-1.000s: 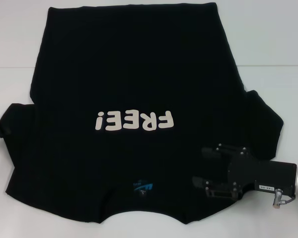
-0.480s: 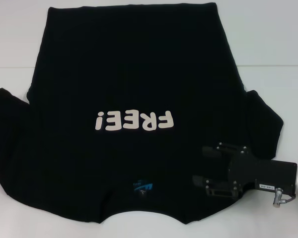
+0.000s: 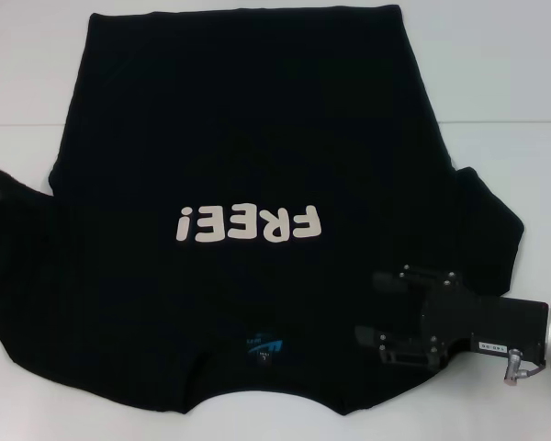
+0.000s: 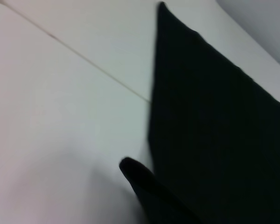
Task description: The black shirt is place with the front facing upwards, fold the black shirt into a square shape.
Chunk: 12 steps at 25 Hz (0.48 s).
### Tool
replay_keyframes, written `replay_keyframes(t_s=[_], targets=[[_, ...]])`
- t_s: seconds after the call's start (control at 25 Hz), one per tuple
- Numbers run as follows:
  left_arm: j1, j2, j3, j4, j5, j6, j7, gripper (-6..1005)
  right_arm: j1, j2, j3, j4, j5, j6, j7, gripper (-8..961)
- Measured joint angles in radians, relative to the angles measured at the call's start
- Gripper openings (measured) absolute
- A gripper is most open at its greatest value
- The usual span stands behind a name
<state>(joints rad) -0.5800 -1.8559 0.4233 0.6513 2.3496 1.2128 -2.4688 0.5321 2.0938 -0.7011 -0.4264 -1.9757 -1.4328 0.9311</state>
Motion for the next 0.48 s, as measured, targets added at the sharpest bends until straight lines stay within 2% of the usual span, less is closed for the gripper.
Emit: replay_keyframes(t_s=[0.12, 0.28, 0.48], targets=[[-0.018, -0.006, 0.0, 0.021, -0.019, 0.074, -0.013, 27, 0.0, 0.0, -0.001, 0.001, 0.0, 0.0, 0.0, 806], [-0.039, -0.026, 0.003, 0.037, -0.071, 0.156, -0.007, 27, 0.0, 0.0, -0.002, 0.001, 0.0, 0.0, 0.0, 806], [-0.051, -0.053, 0.009, 0.001, -0.097, 0.159, 0.01, 28, 0.003, 0.0, -0.004, 0.005, 0.0, 0.0, 0.0, 806]])
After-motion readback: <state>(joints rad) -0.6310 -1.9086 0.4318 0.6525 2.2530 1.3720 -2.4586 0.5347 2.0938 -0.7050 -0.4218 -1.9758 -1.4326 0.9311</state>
